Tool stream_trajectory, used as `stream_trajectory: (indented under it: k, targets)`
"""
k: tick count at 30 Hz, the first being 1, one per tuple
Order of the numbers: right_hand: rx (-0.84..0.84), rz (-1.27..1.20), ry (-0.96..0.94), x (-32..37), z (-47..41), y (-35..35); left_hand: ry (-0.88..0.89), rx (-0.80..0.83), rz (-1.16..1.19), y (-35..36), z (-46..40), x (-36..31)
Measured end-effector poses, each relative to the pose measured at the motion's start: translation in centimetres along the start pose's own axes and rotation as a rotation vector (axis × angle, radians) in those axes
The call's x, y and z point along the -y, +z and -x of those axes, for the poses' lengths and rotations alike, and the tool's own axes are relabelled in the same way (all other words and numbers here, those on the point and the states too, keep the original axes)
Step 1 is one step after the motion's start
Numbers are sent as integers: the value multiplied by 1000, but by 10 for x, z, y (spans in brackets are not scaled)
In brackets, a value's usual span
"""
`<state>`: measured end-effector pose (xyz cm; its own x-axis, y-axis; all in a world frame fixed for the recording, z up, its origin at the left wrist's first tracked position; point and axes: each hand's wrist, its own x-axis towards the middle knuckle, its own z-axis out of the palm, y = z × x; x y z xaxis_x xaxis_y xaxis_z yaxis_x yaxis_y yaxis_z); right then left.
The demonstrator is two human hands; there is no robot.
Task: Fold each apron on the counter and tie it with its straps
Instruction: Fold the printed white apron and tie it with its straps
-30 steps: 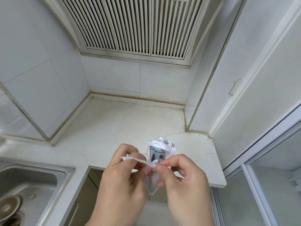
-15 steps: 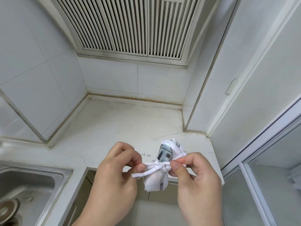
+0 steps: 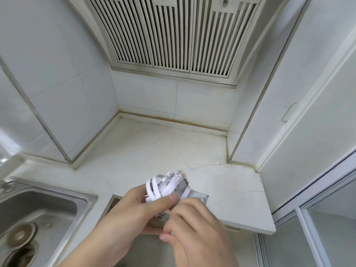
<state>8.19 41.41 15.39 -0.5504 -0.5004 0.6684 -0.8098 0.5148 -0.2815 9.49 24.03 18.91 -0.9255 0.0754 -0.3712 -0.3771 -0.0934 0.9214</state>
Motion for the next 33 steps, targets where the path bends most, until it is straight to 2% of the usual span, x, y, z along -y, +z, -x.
stream_trajectory:
  k: [1,3,5,6,8,10,12,14,15,17,21,27,30,33]
  targets:
    - [66,-54,17,0,1,-2,33,-69,-13,1,2,2]
    - [138,-240,211,2,-2,-10,115,-230,-102,-2,7,6]
    - [20,-390,500,0,-9,-15,188,-299,-213,-7,15,6]
    - [-53,-397,608,-5,-13,-13,207,-266,-226,-10,19,4]
    - [-44,-348,737,-12,-25,-8,196,-170,-264,-18,28,-3]
    - [101,-442,799,-10,-43,-7,198,-97,-342,-27,38,-13]
    - [325,-740,849,1,-65,-11,207,-38,-463,-36,46,-24]
    - [555,-989,823,18,-86,-4,219,-27,-624,-49,58,-32]
    - [607,-1014,783,27,-95,3,233,-35,-715,-58,63,-34]
    - [588,-974,709,49,-112,21,236,-83,-801,-75,78,-35]
    - [456,-1044,621,107,-147,58,268,-211,-727,-122,122,-39]
    - [503,-1198,418,235,-205,117,308,-415,-532,-222,223,-30]
    - [535,-1335,367,308,-235,141,340,-583,-389,-269,277,-31]
    - [624,-1486,296,377,-263,164,388,-738,-449,-311,323,-40]
